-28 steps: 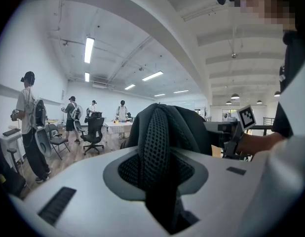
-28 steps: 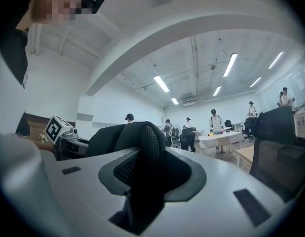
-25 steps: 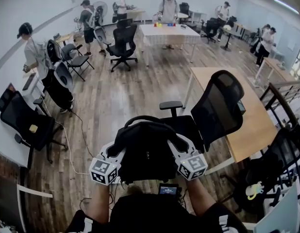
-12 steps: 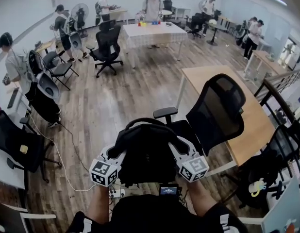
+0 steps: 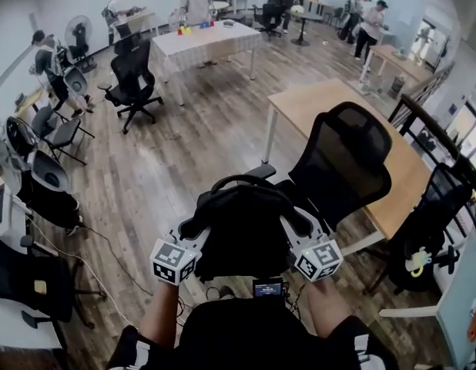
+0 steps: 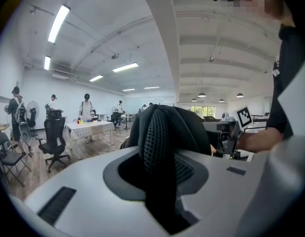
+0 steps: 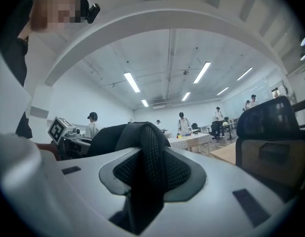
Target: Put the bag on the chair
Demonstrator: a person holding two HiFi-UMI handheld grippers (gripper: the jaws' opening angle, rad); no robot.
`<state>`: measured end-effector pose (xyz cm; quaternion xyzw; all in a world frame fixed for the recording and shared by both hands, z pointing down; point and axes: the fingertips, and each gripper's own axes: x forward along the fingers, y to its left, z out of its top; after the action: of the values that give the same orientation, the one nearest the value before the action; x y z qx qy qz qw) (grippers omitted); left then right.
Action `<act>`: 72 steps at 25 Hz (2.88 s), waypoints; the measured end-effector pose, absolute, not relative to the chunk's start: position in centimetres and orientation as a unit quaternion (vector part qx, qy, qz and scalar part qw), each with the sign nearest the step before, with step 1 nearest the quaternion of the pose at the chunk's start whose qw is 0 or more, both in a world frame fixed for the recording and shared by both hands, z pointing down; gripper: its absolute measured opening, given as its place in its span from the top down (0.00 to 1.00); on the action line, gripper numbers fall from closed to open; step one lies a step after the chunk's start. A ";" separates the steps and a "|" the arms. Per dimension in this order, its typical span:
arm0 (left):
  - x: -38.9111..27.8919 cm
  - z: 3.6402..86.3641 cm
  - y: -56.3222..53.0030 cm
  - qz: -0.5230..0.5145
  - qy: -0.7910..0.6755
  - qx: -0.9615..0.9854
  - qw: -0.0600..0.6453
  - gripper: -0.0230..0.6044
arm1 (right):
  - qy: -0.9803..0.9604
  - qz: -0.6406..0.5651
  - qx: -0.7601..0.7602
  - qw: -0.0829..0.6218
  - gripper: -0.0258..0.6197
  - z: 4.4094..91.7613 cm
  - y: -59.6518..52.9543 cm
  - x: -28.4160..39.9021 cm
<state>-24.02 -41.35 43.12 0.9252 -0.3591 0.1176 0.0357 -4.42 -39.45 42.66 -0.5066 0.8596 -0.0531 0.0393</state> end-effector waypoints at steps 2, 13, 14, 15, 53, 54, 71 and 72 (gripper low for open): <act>-23.9 43.1 -43.5 0.119 -0.341 0.932 0.031 0.78 | 0.848 -0.051 -0.525 0.043 0.76 42.8 -40.7 -4.3; -16.3 44.8 -50.8 0.143 -0.187 0.972 0.017 0.78 | 0.752 -0.059 -0.655 0.053 0.76 44.8 -41.8 1.3; -15.5 45.1 -51.3 0.146 -0.174 0.974 0.017 0.78 | 0.744 -0.060 -0.663 0.053 0.76 45.0 -41.8 1.8; -14.7 45.5 -51.9 0.149 -0.161 0.976 0.016 0.78 | 0.736 -0.062 -0.672 0.053 0.76 45.3 -41.9 2.4; 14.3 69.8 -68.4 0.277 0.076 0.956 0.058 0.77 | 0.500 -0.242 -0.830 0.036 0.76 68.8 -51.4 23.9; 15.1 70.3 -68.6 0.282 0.074 0.955 0.058 0.77 | 0.496 -0.246 -0.832 0.036 0.76 69.4 -51.6 24.8; 22.7 80.6 -71.3 0.360 0.094 0.924 0.088 0.73 | 0.452 -0.318 -0.833 0.026 0.73 80.9 -53.5 33.3; 23.0 81.0 -71.4 0.363 0.091 0.923 0.087 0.72 | 0.452 -0.319 -0.833 0.024 0.73 81.4 -53.7 33.6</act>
<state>23.00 -71.45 81.02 0.9232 0.0914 0.3629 0.0874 33.61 -53.69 81.42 -0.8328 0.4517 -0.3192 0.0236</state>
